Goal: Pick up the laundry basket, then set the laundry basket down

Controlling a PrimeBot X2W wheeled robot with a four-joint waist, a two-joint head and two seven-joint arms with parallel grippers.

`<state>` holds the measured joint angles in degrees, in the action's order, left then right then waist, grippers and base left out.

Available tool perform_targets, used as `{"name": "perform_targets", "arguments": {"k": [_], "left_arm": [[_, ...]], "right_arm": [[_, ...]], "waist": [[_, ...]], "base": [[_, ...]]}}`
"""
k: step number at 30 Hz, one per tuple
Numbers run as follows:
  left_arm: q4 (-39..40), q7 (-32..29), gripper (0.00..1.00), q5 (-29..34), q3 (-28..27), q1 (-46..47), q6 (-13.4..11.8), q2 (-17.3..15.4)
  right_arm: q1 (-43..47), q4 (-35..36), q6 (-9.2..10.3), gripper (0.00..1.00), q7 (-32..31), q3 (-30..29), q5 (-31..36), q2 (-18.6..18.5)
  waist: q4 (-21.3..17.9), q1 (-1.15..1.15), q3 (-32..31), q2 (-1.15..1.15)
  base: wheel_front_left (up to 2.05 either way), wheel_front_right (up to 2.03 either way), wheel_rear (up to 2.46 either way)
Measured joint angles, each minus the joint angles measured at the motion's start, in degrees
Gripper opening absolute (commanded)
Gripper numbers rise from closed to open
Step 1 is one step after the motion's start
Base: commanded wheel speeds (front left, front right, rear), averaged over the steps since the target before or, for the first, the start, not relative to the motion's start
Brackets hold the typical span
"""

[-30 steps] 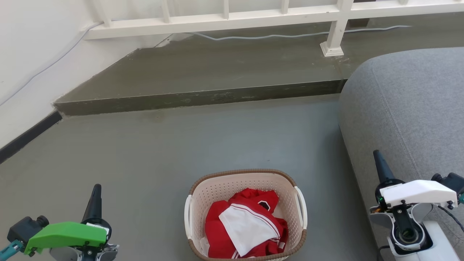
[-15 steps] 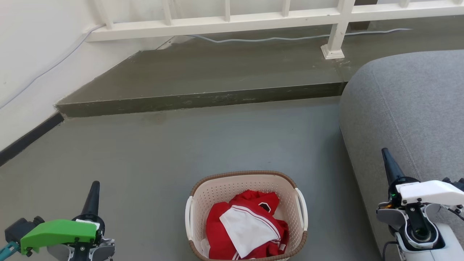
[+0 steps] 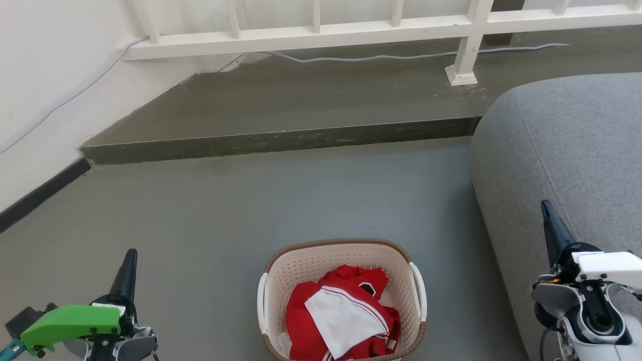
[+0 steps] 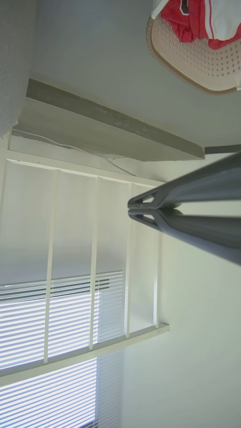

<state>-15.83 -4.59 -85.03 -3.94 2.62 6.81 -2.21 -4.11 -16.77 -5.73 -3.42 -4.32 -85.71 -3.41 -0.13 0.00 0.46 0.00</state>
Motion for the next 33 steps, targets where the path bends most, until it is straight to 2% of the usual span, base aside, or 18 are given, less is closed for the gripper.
{"name": "perform_targets", "arguments": {"k": [9, 33], "left_arm": [[-0.09, -1.96, 0.0, -6.32, -1.07, 1.01, 0.07, 0.05], [-0.08, -1.94, 0.0, -6.57, -1.12, 1.01, 0.08, 0.07]], "right_arm": [[-0.01, 0.32, -0.91, 0.0, -1.74, -2.21, -6.67, 0.22], [-0.01, 0.37, -0.92, 0.0, -1.75, -2.35, -6.67, 0.31]], "waist": [[0.13, 0.0, -0.31, 0.0], [0.13, 0.0, -0.3, 0.0]], "base": [[0.0, 0.0, 0.0], [0.0, 0.0, 0.0]]}}
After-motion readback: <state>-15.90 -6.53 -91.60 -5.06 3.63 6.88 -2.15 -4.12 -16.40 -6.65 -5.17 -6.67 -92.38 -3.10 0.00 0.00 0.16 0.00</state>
